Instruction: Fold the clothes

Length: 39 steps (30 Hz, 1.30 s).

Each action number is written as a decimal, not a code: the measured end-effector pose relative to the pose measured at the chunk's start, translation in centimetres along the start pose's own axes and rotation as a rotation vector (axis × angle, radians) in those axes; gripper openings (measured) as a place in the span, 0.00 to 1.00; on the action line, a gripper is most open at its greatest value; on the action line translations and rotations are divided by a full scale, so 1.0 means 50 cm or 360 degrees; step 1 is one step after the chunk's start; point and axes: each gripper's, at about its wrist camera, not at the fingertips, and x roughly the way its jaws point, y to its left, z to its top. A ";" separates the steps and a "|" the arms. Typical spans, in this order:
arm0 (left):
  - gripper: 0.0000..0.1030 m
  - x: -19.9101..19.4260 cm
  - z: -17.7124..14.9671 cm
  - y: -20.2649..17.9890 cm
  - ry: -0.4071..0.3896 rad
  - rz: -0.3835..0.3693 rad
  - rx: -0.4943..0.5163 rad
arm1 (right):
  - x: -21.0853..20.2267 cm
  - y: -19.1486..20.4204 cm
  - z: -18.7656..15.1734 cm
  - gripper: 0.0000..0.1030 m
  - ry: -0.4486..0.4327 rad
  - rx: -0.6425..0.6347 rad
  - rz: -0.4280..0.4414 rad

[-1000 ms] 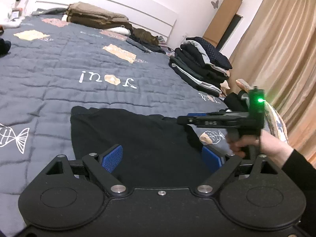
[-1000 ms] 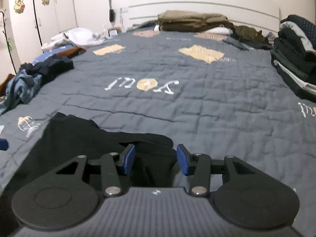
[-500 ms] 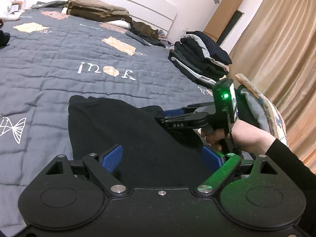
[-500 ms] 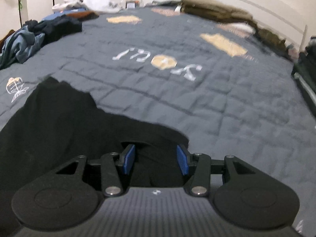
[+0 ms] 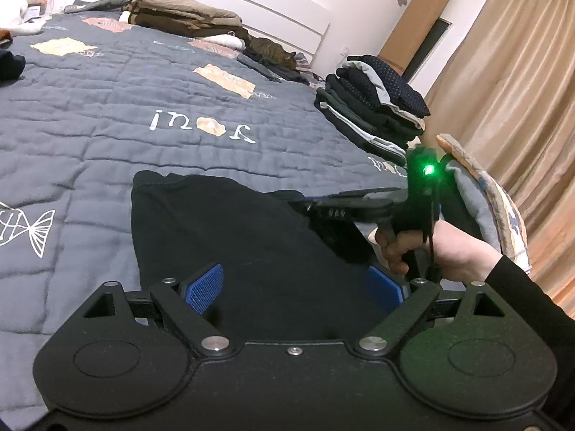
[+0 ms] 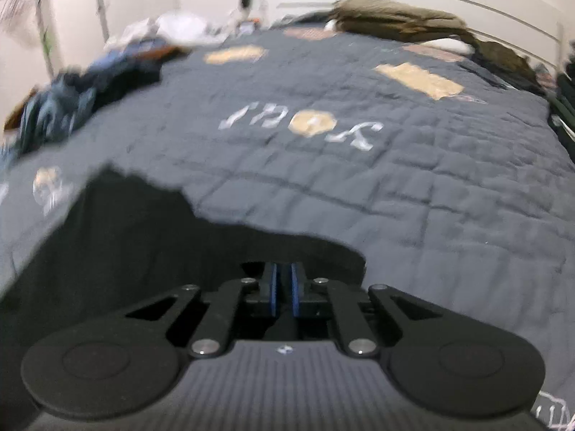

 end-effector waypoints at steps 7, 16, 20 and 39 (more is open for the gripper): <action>0.84 -0.001 0.001 -0.001 -0.0008 0.0006 -0.0005 | -0.011 -0.066 0.001 0.00 -0.0122 0.0370 -0.0117; 0.84 -0.001 0.001 0.001 -0.0003 0.0009 0.0001 | -0.023 -0.042 0.022 0.04 -0.0083 0.0214 0.0122; 0.84 -0.003 0.000 -0.001 -0.0009 0.0004 0.0000 | -0.014 -0.016 0.023 0.04 0.0027 0.0130 0.0202; 0.84 -0.003 -0.001 -0.005 -0.0001 0.0037 0.0017 | 0.061 0.015 -0.001 0.05 0.0092 0.0212 0.0149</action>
